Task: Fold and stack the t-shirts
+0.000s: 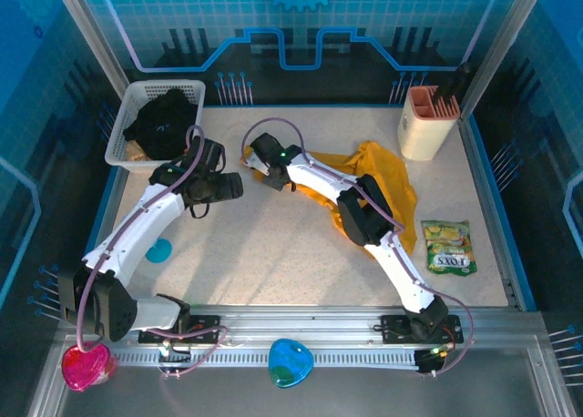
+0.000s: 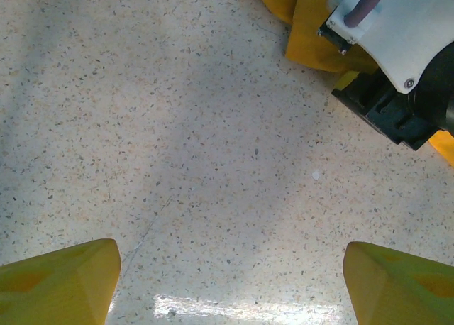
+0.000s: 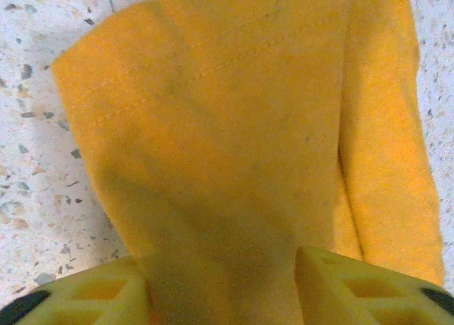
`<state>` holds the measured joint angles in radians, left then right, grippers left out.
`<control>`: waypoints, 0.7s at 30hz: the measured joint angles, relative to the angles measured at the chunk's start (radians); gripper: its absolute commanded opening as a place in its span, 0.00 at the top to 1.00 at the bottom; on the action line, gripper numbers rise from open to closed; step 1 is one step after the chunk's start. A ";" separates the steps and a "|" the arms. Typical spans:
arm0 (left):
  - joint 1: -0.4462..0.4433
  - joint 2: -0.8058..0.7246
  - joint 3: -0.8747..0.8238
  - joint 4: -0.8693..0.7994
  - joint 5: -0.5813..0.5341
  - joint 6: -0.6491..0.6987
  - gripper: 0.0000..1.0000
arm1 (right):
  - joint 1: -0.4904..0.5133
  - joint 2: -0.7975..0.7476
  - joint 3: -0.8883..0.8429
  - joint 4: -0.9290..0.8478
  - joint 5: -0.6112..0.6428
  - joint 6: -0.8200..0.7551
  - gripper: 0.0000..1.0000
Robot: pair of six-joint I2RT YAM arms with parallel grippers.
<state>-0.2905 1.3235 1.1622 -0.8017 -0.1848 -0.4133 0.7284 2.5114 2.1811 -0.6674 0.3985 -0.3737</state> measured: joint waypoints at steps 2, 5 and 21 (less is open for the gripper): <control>0.000 0.000 0.000 0.000 0.000 0.000 0.17 | 0.000 0.001 0.002 -0.003 0.007 0.009 0.80; 0.000 0.000 0.000 0.000 0.000 0.000 0.17 | -0.001 0.001 0.007 -0.003 0.005 0.032 0.91; 0.000 0.000 0.000 -0.001 0.030 0.000 0.18 | -0.162 -0.048 0.105 -0.098 -0.396 0.338 0.82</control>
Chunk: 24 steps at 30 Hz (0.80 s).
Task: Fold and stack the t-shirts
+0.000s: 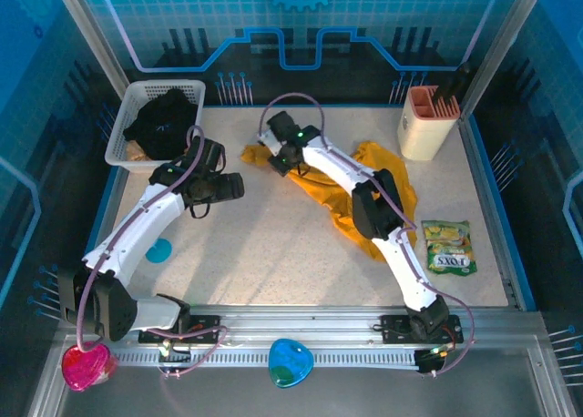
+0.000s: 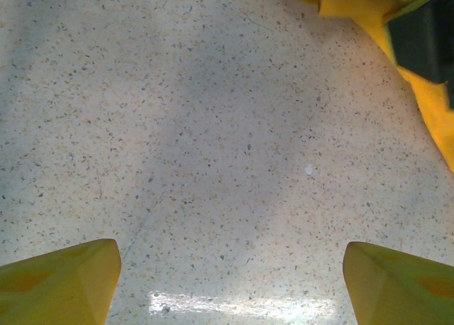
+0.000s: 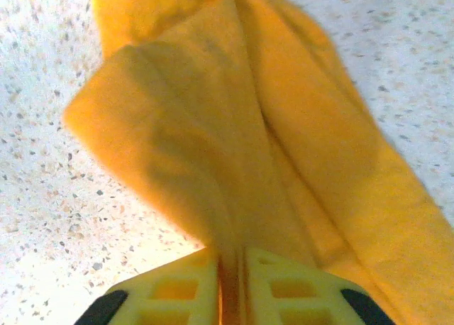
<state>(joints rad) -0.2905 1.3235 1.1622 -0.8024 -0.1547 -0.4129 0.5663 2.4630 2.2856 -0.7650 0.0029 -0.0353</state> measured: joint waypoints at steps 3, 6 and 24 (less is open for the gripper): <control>0.000 0.000 0.000 0.000 0.007 0.000 0.18 | -0.059 -0.001 0.002 -0.003 -0.086 0.067 0.82; 0.000 0.000 0.000 0.000 0.012 0.000 0.18 | -0.090 -0.001 0.002 -0.006 -0.134 0.112 0.81; 0.000 0.007 -0.002 0.000 0.014 0.000 0.18 | 0.169 0.052 0.063 -0.054 0.153 -0.124 0.33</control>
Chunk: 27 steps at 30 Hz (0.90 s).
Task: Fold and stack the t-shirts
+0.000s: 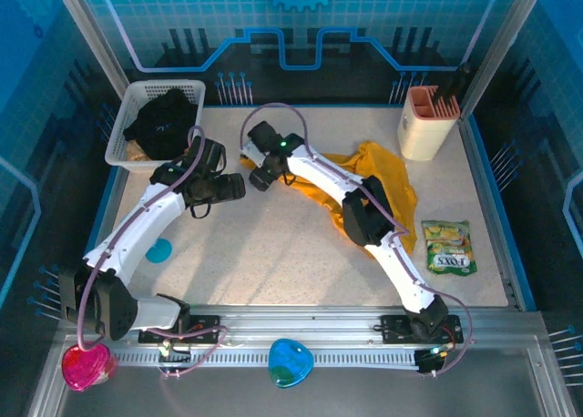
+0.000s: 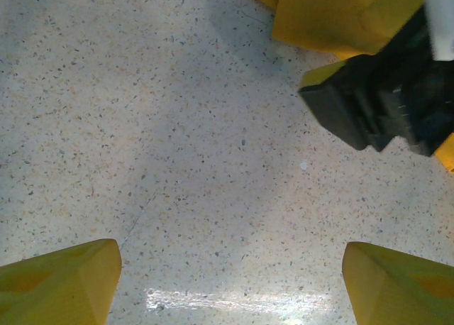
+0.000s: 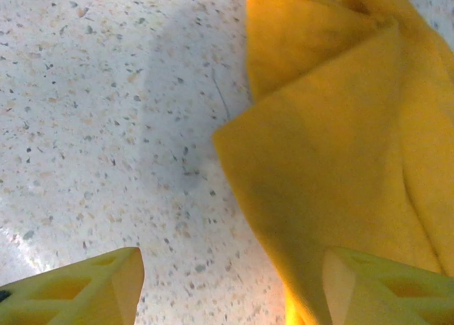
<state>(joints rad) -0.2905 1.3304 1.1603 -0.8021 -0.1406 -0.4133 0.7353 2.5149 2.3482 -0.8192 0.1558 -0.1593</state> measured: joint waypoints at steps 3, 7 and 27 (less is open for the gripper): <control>0.000 -0.002 -0.006 -0.001 -0.001 0.000 0.18 | 0.012 0.043 0.031 -0.001 0.060 -0.037 0.33; 0.001 -0.010 -0.018 -0.002 -0.005 0.001 0.18 | 0.008 0.104 0.054 -0.001 0.134 -0.064 0.33; 0.010 -0.016 -0.031 -0.005 -0.004 0.003 0.18 | 0.036 0.156 0.101 0.107 0.298 -0.087 0.54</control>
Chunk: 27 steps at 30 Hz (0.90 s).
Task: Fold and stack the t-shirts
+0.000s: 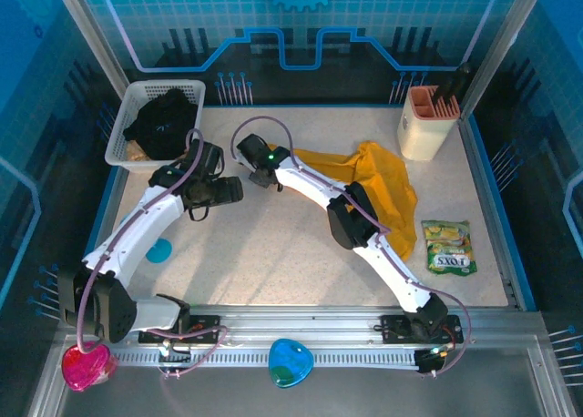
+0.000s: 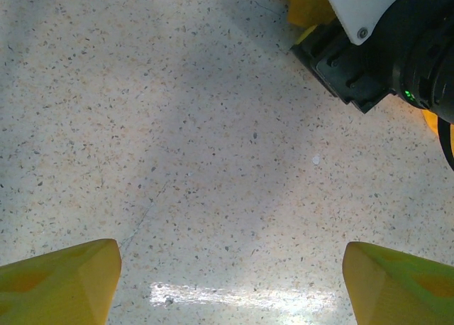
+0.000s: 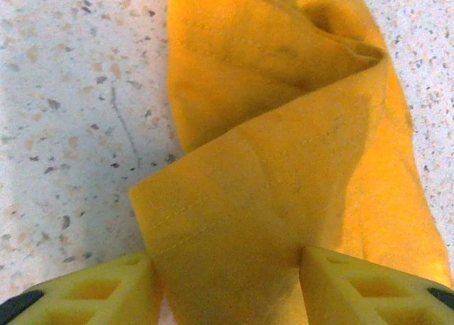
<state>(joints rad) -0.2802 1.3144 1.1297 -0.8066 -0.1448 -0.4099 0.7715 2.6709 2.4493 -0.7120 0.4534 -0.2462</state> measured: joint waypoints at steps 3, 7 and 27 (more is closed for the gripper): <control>0.001 0.000 -0.005 0.000 0.000 0.000 0.18 | 0.000 0.000 0.000 0.010 0.008 0.010 0.59; 0.003 0.000 -0.008 0.000 0.000 0.000 0.18 | 0.000 -0.002 -0.016 0.032 0.007 0.033 0.61; 0.003 -0.001 -0.022 0.001 0.008 0.000 0.18 | -0.135 -0.113 -0.060 0.021 -0.256 0.304 1.00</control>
<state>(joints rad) -0.2775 1.3136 1.1076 -0.8059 -0.1371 -0.4095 0.6365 2.5584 2.3894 -0.6914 0.1970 0.0578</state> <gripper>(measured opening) 0.822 0.059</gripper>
